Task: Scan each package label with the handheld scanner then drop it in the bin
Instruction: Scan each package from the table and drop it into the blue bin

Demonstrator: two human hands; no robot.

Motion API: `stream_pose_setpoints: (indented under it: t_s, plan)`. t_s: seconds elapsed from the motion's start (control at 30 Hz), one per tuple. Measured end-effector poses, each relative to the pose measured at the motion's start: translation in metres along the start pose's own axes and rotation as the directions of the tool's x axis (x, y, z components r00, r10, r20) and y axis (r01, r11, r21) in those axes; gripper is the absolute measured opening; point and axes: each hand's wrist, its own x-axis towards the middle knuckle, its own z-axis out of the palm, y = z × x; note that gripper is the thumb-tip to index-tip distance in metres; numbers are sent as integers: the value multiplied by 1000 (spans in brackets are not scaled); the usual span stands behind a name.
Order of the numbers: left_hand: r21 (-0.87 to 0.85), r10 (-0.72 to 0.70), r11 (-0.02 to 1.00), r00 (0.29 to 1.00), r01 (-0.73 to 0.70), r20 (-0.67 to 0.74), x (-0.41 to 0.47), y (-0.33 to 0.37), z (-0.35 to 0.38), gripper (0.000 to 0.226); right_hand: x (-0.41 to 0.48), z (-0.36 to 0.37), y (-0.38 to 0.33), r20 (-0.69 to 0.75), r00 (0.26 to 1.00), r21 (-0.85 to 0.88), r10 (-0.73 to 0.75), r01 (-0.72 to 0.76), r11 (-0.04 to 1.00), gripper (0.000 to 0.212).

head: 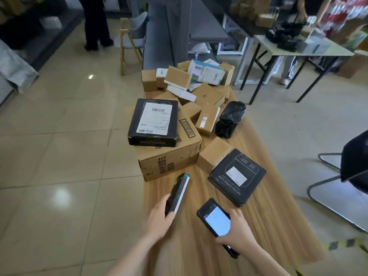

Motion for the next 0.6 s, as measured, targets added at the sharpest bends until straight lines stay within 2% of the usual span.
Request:
stream_pose_setpoints:
  t_s: [0.1, 0.23, 0.3, 0.37, 0.47, 0.6]
  plan:
    - [-93, -41, 995, 989, 28, -140, -9, 0, -7, 57, 5, -4, -3, 21, 999, -26, -45, 46, 999, 88]
    - [-43, -22, 999, 916, 6, -400, -15, 2, -5, 48, 9, -6, -3, 44, 996, -67, -79, 82, 994, 83]
    - [-19, -37, 999, 889, 32, -456, -16, 4, -2, 42, 10, -6, 0, 59, 994, -78, -91, 96, 992, 85]
    - [94, -51, 991, 905, 99, -422, -15, 4, 1, 50, 12, -7, 0, 75, 992, -90, -100, 107, 990, 88]
    - [238, -133, 947, 937, 217, -323, -9, 0, 7, 75, 17, -8, 2, 81, 990, -97, -118, 126, 987, 88]
    - [231, -219, 927, 926, 295, -306, -4, -3, 11, 86, 19, -10, 1, 93, 986, -130, -141, 152, 980, 86]
